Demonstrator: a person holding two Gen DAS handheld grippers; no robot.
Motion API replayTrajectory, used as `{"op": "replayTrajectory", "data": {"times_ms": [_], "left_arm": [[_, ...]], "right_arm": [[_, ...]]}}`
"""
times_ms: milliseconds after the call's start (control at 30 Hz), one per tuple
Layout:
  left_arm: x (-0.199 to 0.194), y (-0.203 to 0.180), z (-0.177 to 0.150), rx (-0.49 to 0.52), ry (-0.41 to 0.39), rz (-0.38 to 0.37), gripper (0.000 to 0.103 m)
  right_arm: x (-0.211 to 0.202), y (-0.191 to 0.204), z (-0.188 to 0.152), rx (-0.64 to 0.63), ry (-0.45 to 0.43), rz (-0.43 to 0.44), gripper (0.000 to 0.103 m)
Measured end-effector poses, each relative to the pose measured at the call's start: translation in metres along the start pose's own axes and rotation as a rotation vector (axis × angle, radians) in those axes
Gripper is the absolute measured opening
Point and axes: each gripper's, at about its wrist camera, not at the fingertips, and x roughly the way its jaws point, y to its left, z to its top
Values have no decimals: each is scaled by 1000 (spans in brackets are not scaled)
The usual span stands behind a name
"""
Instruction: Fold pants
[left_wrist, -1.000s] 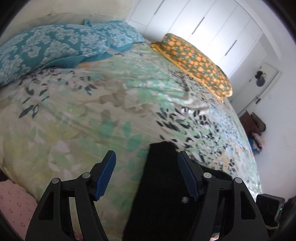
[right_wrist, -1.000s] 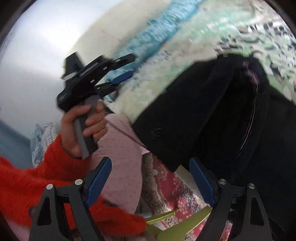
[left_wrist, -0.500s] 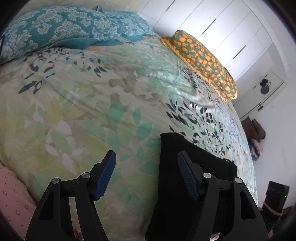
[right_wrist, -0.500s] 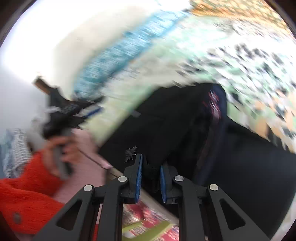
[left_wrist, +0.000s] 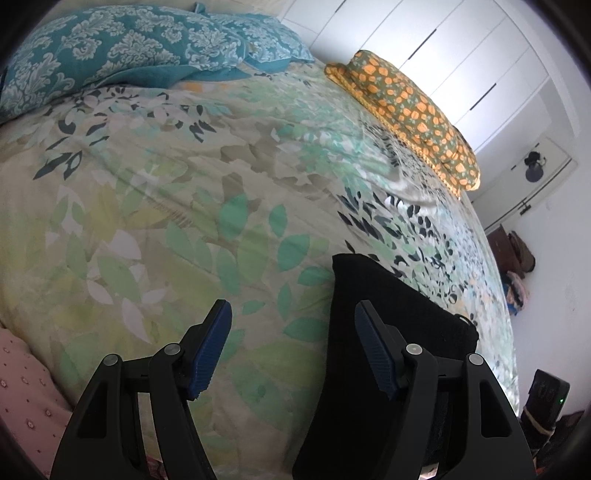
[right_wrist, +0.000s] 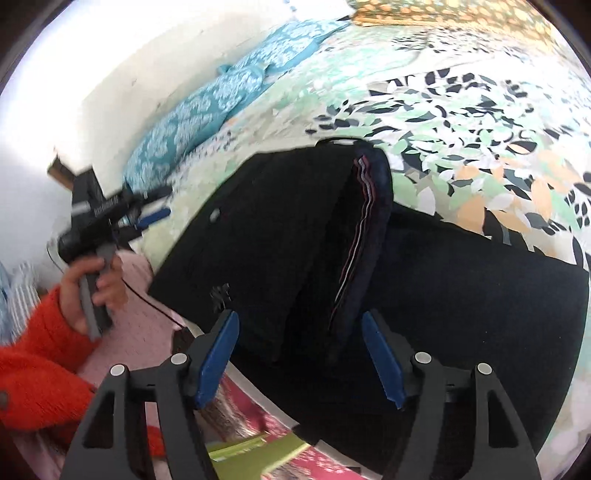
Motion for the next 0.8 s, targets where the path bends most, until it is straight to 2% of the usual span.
{"op": "replayTrajectory", "data": {"times_ms": [100, 167, 233, 300, 367, 400, 467, 500, 533, 633, 800], "left_arm": [[-1, -2, -2, 8, 6, 3, 70], [-1, -3, -1, 11, 7, 6, 70], [-1, -2, -1, 11, 6, 10, 70], [-1, -1, -1, 7, 7, 11, 70], [0, 0, -1, 0, 11, 10, 70], [3, 0, -1, -2, 17, 10, 70], [6, -1, -1, 1, 24, 13, 70], [7, -2, -2, 9, 26, 16, 70], [7, -4, -2, 16, 27, 19, 70], [6, -4, -3, 26, 27, 26, 70], [3, 4, -1, -16, 22, 19, 70]], "right_arm": [[12, 2, 2, -34, 37, 7, 70], [25, 4, 4, -34, 99, 44, 69], [25, 6, 7, -33, 100, 62, 57], [23, 2, 7, -7, 96, 80, 54], [29, -4, 4, 20, 115, 56, 55], [32, -6, 4, 35, 127, 48, 58], [36, -8, 4, 47, 119, 66, 61], [36, -6, 5, 36, 111, 74, 59], [37, -3, 7, 26, 116, 96, 38], [29, 12, 12, -16, 102, 93, 20], [-28, 26, 26, 14, -42, 207, 17]]}}
